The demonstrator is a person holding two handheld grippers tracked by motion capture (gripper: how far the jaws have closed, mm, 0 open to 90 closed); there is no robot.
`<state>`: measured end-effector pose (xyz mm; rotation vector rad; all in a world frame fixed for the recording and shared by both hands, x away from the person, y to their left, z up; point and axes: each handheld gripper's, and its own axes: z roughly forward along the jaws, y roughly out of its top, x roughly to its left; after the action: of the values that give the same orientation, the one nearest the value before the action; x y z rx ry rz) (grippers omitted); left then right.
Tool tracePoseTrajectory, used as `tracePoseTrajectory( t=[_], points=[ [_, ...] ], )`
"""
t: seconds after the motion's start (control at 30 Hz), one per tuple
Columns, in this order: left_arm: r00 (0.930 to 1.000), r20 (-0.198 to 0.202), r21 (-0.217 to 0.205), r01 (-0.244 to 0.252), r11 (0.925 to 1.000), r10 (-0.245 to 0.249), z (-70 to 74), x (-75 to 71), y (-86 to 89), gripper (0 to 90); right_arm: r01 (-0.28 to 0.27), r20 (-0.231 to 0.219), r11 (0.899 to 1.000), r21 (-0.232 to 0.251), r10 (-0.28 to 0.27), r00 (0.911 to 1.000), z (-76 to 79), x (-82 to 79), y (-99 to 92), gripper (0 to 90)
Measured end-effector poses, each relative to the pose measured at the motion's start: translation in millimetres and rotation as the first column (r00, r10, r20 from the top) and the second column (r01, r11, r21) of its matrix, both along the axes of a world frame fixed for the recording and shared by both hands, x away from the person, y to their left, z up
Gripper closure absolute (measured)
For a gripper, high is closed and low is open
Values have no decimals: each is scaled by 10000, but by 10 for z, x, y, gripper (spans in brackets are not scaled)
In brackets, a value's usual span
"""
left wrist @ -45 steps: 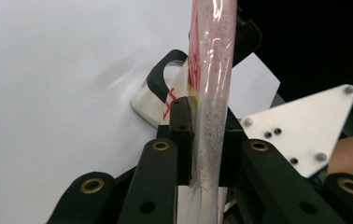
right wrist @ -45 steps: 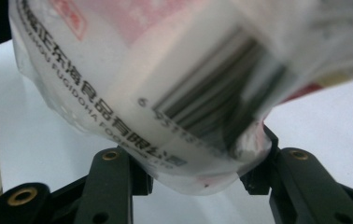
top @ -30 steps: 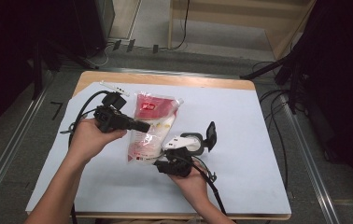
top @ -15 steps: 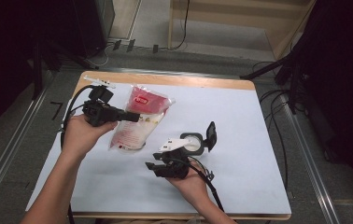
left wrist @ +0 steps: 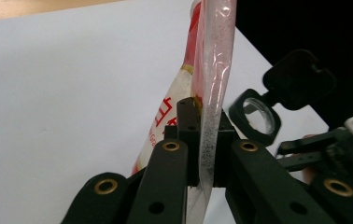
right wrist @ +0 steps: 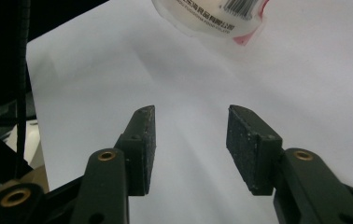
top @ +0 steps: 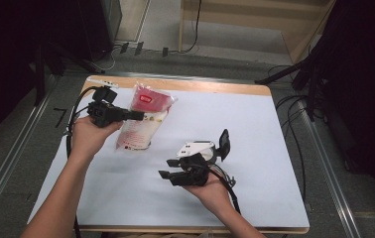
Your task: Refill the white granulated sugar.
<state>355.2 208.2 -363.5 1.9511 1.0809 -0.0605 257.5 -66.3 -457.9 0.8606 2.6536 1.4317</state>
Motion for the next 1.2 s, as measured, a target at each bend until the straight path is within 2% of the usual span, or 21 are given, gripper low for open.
tracePoseTrajectory(
  t=[0.1, 0.17, 0.27, 0.43, 0.47, 0.57, 0.83, 0.93, 1.07, 1.2],
  points=[
    [9999, 89, 70, -127, 9999, 127, -77, 80, -8, 882, -225, 159, 9996, -170, 228, 9996, 14, 10, -86, 525],
    [9997, 173, 87, -194, 9998, 192, -107, 114, -22, 883, -312, 88, 9993, -182, 314, 9995, 22, 3, -134, 525],
    [9990, 393, -116, -218, 9997, 222, -169, 165, -60, 882, -679, 115, 9975, -212, 681, 9976, 38, -38, -186, 519],
    [9991, 340, 183, -249, 9995, 243, -305, 208, -160, 879, -967, 582, 9937, -566, 1000, 9933, 32, -89, -268, 503],
    [9995, 306, 71, -114, 9999, 111, -331, 211, -161, 879, -962, 518, 9941, -493, 987, 9938, 18, -86, -292, 503],
    [9994, 324, -82, -144, 9999, 146, -345, 212, -140, 877, -774, 228, 9966, -273, 780, 9967, -10, -72, -350, 507],
    [9994, 340, -364, 57, 9993, -45, -374, 103, -39, 845, -651, 138, 9979, 65, 650, 9978, 58, -85, -459, 496],
    [9985, 538, -21, 18, 10000, -16, -367, 49, 2, 844, -603, 229, 9982, 55, 602, 9979, 82, -101, -487, 493],
    [9989, 465, -30, 53, 10000, -51, -383, -20, 96, 832, -484, 275, 9988, -33, 485, 9984, 86, -114, -522, 491],
    [9985, 536, 171, 123, 9998, -132, -392, -91, 179, 826, -451, 238, 9989, -84, 453, 9987, 77, -107, -534, 492]
  ],
)
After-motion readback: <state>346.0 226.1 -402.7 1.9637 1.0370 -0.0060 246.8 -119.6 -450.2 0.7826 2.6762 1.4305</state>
